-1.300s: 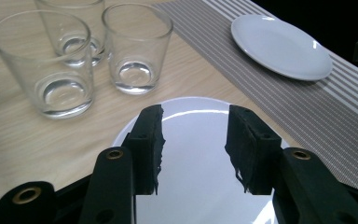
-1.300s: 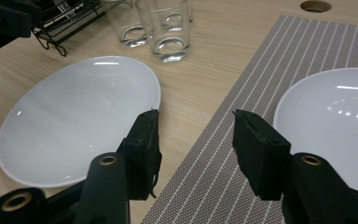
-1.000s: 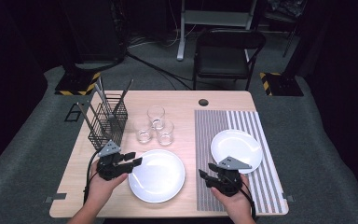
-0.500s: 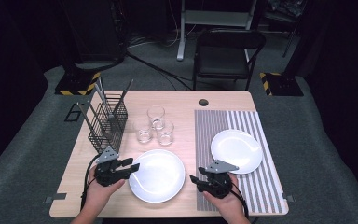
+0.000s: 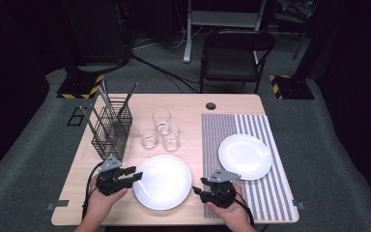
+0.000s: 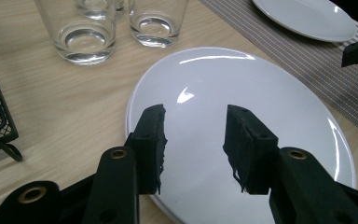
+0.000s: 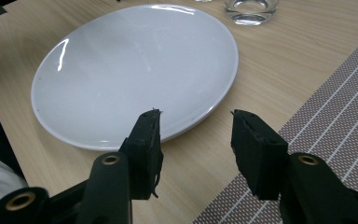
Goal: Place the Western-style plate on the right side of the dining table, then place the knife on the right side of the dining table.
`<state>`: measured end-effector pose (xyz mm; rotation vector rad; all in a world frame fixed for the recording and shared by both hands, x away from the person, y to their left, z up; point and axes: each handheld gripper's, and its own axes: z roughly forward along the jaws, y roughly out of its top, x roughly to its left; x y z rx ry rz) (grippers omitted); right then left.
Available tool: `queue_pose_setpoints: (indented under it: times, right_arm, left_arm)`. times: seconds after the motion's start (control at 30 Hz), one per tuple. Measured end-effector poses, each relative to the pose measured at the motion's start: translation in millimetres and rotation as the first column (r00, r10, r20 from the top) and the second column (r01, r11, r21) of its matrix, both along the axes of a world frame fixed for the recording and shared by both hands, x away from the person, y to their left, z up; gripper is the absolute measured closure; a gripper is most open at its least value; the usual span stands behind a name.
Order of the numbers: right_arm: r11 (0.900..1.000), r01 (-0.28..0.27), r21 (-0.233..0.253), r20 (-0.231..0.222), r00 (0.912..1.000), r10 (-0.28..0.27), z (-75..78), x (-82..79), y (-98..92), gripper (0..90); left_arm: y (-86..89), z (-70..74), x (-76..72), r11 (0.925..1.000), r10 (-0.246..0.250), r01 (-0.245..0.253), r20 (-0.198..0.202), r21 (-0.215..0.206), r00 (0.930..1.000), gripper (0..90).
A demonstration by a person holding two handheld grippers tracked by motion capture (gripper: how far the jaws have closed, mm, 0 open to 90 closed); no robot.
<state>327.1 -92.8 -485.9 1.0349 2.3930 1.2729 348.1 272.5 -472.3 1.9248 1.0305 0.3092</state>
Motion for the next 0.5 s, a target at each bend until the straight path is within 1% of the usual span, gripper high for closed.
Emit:
queue_pose_setpoints:
  times: [0.03,0.1,0.17,0.23,0.3,0.33,0.43,0.47,0.5]
  right_arm:
    - [1.0,-0.003,-0.002,-0.009,1.0,0.003,-1.3,-0.2,0.5,52.1]
    - [1.0,-0.005,-0.001,-0.009,0.9999,0.005,-1.7,0.0,0.6,52.1]
    - [1.0,-0.008,0.001,-0.009,0.9999,0.008,-2.6,0.2,0.8,52.1]
    - [1.0,-0.01,0.001,-0.008,0.9999,0.01,-2.6,0.2,0.8,52.1]
    - [1.0,-0.011,0.002,-0.003,0.9999,0.011,-2.7,0.2,1.0,51.8]
    - [1.0,-0.012,0.005,-0.005,0.9999,0.012,-2.9,1.0,0.8,51.4]
    - [1.0,-0.012,0.006,-0.006,0.9999,0.013,-3.2,1.8,0.8,51.4]
    - [1.0,-0.014,0.006,-0.007,0.9999,0.014,-3.4,2.3,0.9,51.4]
    - [1.0,-0.018,0.008,-0.012,0.9998,0.018,-4.1,3.0,1.6,51.4]
  left_arm:
    - [0.6,-0.2,0.0,1.0,-0.001,0.001,-0.002,0.002,1.0,57.6]
    - [1.6,-0.2,-0.1,1.0,0.003,-0.003,-0.006,0.001,1.0,57.6]
    - [2.9,-0.5,0.2,1.0,0.008,-0.008,0.002,0.003,1.0,57.5]
    - [4.3,-0.4,0.3,1.0,0.007,-0.007,-0.007,0.0,1.0,57.5]
    - [5.6,-0.2,0.3,1.0,0.009,-0.009,-0.004,0.003,1.0,57.0]
    - [6.6,0.4,0.1,0.9998,0.021,-0.021,-0.001,-0.005,0.9998,56.4]
    - [9.0,1.8,-0.3,0.9996,0.027,-0.027,0.003,-0.005,0.9996,55.7]
    - [10.2,2.7,-0.5,0.9997,0.025,-0.025,-0.005,-0.007,0.9997,55.6]
    - [11.5,3.5,-0.9,0.9993,0.036,-0.036,-0.004,-0.009,0.9993,55.6]
